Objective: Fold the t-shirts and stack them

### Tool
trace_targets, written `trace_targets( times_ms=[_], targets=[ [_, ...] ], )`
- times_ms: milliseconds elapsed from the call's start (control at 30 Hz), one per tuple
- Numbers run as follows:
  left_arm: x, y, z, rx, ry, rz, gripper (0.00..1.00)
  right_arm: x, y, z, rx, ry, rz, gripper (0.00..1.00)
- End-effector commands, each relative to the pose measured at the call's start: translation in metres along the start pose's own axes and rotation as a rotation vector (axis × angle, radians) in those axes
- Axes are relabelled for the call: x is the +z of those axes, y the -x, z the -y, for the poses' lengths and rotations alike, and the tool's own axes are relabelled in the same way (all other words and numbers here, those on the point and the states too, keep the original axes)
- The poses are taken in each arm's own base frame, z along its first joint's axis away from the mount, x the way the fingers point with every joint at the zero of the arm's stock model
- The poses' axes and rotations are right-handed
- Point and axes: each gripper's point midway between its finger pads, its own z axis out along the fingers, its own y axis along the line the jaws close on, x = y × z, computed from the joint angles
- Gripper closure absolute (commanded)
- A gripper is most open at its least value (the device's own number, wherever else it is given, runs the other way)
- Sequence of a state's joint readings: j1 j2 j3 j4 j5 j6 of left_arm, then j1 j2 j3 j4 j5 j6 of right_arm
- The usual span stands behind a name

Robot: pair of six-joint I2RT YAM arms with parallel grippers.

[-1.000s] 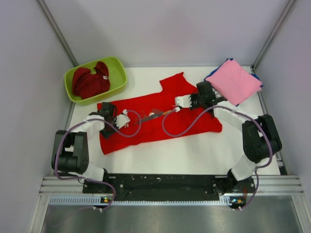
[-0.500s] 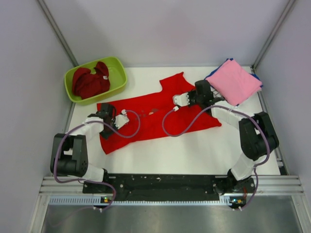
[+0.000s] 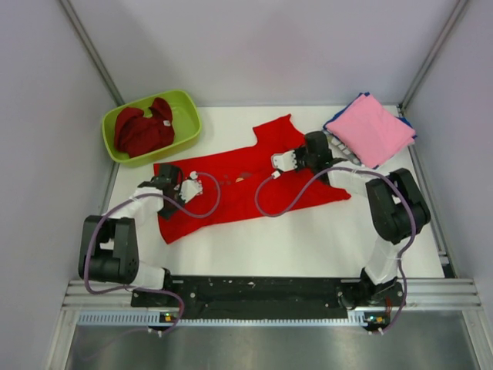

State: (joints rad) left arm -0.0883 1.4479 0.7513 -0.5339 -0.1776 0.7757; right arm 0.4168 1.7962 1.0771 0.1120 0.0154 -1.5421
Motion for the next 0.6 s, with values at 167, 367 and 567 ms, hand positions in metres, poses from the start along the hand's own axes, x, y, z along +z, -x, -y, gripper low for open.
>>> trace_targets(
  times_ms=[167, 367, 567],
  targets=[
    [-0.039, 0.013, -0.017, -0.052, 0.07, 0.11, 1.0, -0.004, -0.016, -0.009, 0.122, -0.049, -0.061, 1.0],
    [-0.049, 0.012, -0.028, -0.06, 0.099, 0.084, 1.0, -0.046, -0.026, -0.012, 0.176, -0.059, -0.11, 1.0],
    [-0.105, 0.015, -0.005, -0.053, -0.039, 0.171, 1.0, -0.134, -0.007, -0.032, 0.312, 0.012, -0.023, 1.0]
  ],
)
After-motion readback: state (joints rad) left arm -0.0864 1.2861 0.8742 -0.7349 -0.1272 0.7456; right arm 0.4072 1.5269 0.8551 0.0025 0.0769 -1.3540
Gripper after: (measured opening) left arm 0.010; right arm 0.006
